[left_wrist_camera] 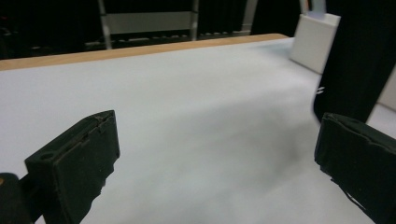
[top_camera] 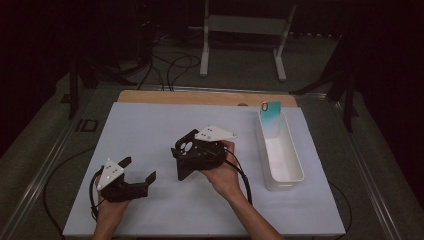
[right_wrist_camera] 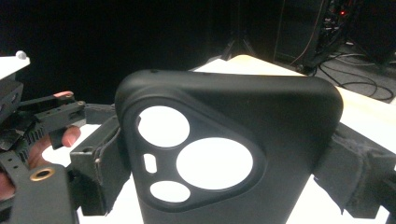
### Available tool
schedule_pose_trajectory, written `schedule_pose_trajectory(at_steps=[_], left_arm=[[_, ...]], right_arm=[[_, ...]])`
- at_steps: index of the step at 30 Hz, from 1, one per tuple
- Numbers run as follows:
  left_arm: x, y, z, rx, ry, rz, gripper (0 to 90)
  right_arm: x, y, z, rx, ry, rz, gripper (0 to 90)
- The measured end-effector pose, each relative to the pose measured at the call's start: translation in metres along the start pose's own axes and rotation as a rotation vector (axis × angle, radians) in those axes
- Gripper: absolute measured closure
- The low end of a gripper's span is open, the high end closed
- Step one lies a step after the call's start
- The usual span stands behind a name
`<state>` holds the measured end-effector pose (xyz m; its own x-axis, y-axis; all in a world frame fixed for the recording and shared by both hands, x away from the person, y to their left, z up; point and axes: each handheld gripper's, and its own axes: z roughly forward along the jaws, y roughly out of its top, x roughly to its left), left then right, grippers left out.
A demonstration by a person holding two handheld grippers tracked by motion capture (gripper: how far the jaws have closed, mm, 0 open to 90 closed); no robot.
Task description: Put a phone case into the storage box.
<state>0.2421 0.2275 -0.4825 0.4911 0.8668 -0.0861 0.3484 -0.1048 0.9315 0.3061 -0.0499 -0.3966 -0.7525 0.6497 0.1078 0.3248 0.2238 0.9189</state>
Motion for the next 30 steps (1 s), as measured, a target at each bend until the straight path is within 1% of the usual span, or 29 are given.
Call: schedule_pose_trajectory(at_steps=[3,4,5,7,12,15,18,22,26,30], left_arm=[[0.005,-0.004,0.000,-0.026,0.021,-0.005,0.3],[0.006,-0.005,0.000,-0.030,0.033,0.000,0.3],[0.007,-0.007,0.000,-0.029,0.048,0.006,0.3],[0.009,-0.009,0.000,-0.034,0.060,0.001,0.3],[0.013,-0.012,0.000,-0.046,0.104,-0.012,0.3],[0.013,-0.013,0.002,-0.039,0.117,-0.014,0.3],[0.012,-0.013,0.004,-0.031,0.118,-0.011,0.4],[0.010,-0.014,0.007,-0.020,0.129,-0.001,0.4],[0.009,-0.014,0.008,-0.017,0.133,-0.004,0.4],[0.009,-0.014,0.008,-0.015,0.136,-0.007,0.4]], right_arm=[[-0.001,0.003,-0.001,-0.004,-0.004,-0.008,13.4],[0.000,0.004,-0.001,-0.006,-0.004,-0.011,13.4],[0.000,0.005,-0.001,-0.008,-0.007,-0.014,13.4],[-0.001,0.008,-0.003,-0.013,-0.009,-0.021,13.4],[-0.004,0.015,-0.007,-0.026,-0.028,-0.037,13.3],[-0.008,0.019,-0.009,-0.030,-0.047,-0.048,13.4],[-0.015,0.025,-0.009,-0.033,-0.071,-0.053,13.4],[-0.025,0.030,-0.010,-0.034,-0.093,-0.041,13.4],[-0.034,0.034,-0.010,-0.031,-0.126,-0.043,13.5],[-0.041,0.038,-0.011,-0.028,-0.146,-0.048,13.5]])
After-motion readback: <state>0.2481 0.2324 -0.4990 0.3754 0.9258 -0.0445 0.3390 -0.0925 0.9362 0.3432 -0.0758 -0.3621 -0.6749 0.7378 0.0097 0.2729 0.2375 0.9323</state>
